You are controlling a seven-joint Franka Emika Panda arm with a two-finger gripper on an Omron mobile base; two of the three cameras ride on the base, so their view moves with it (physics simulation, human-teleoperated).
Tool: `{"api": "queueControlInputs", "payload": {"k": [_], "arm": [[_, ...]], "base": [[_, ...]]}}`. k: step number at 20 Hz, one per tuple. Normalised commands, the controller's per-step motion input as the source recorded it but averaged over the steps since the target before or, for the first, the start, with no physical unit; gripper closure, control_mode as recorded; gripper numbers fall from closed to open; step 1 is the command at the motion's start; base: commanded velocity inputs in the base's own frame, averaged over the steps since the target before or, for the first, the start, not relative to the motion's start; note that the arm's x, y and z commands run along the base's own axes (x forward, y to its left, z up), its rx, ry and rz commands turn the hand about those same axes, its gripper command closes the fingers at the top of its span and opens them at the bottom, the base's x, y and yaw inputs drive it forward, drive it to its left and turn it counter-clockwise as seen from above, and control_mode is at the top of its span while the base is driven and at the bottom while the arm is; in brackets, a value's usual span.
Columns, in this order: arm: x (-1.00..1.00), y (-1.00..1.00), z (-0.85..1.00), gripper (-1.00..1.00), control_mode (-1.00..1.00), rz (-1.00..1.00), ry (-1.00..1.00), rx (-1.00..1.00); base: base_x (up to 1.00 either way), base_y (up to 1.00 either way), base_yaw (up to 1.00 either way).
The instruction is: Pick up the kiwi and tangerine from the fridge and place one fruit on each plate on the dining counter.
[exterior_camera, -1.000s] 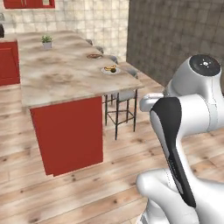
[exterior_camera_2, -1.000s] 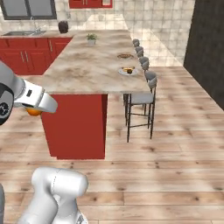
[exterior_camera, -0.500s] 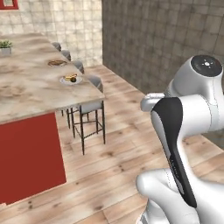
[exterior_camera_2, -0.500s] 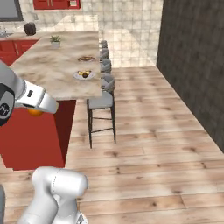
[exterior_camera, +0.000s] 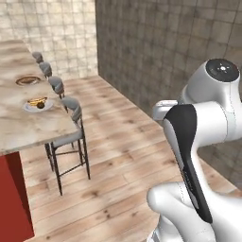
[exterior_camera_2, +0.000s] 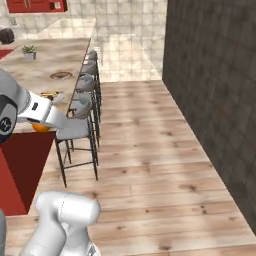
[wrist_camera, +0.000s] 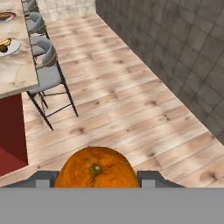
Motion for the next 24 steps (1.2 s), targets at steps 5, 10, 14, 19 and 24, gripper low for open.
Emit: {"api": "queueControlInputs", "payload": {"k": [5,10,14,19,24], "arm": [[0.0,0.0,0.0,1.0,1.0,0.0,0.0,0.0],[0.0,0.0,0.0,1.0,1.0,0.0,0.0,0.0],[0.0,0.0,0.0,1.0,1.0,0.0,0.0,0.0],[0.0,0.0,0.0,1.0,1.0,0.0,0.0,0.0],[0.0,0.0,0.0,1.0,1.0,0.0,0.0,0.0]], "base": [[1.0,-0.83,0.01],[1.0,-0.52,0.22],[1.0,-0.42,0.32],[1.0,-0.48,0.4],[1.0,-0.44,0.49]]}}
